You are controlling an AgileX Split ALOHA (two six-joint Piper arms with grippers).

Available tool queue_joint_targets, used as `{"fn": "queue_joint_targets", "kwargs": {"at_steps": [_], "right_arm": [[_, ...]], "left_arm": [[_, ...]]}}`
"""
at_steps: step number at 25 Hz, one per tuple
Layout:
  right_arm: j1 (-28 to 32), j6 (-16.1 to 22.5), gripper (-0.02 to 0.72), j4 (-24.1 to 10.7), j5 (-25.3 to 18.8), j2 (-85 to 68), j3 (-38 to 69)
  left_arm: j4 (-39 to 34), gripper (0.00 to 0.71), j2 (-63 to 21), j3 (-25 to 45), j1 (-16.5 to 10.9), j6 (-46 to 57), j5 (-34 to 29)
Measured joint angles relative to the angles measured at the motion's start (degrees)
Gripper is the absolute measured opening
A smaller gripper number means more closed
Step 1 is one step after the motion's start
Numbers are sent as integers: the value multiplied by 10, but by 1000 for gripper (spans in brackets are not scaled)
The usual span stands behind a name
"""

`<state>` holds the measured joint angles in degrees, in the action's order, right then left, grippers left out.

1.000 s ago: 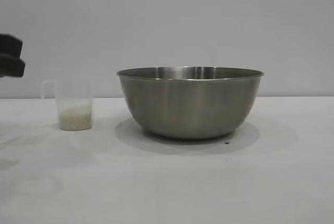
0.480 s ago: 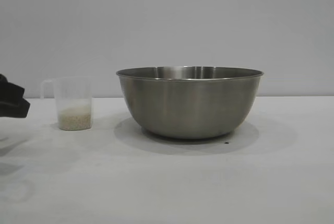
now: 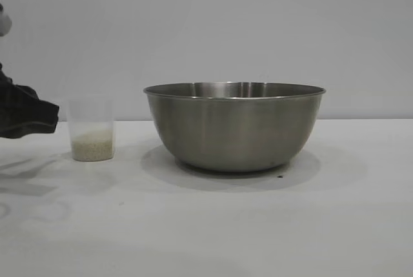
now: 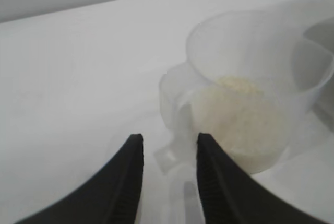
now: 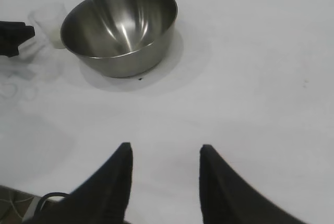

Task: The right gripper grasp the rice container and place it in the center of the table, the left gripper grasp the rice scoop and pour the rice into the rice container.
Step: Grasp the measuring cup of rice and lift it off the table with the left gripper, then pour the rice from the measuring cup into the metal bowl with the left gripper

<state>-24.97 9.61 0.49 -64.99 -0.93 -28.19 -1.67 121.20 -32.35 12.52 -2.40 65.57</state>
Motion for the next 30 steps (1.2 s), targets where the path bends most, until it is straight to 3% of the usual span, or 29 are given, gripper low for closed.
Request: {"fn": "queue_joint_targets", "kwargs": {"at_steps": [5,7,10,16,23,27,30], "right_arm": [[0,0,254,0,0,0,0],[0,0,254,0,0,0,0],[0,1,254,-1,-1,0,0],[0,1,254,-2,-1,0,0],[0,1,254,-2,-1,0,0],[0,1,254,-2,-2,0,0],[0,1,254,-2,-2,0,0]], "left_arm": [[11,215,12,-32,0,0,0],[11,93,12,-42,0,-1,0],[7,0,13,-61,0,-3,0],[-61,0,4,-85,0,-66,-9],[-130,0,-71,-114,0,-185,-9],[-178,0,-100,-150,0,-280,-8],[-187,0,-104,-178,17,-391,-22]]}}
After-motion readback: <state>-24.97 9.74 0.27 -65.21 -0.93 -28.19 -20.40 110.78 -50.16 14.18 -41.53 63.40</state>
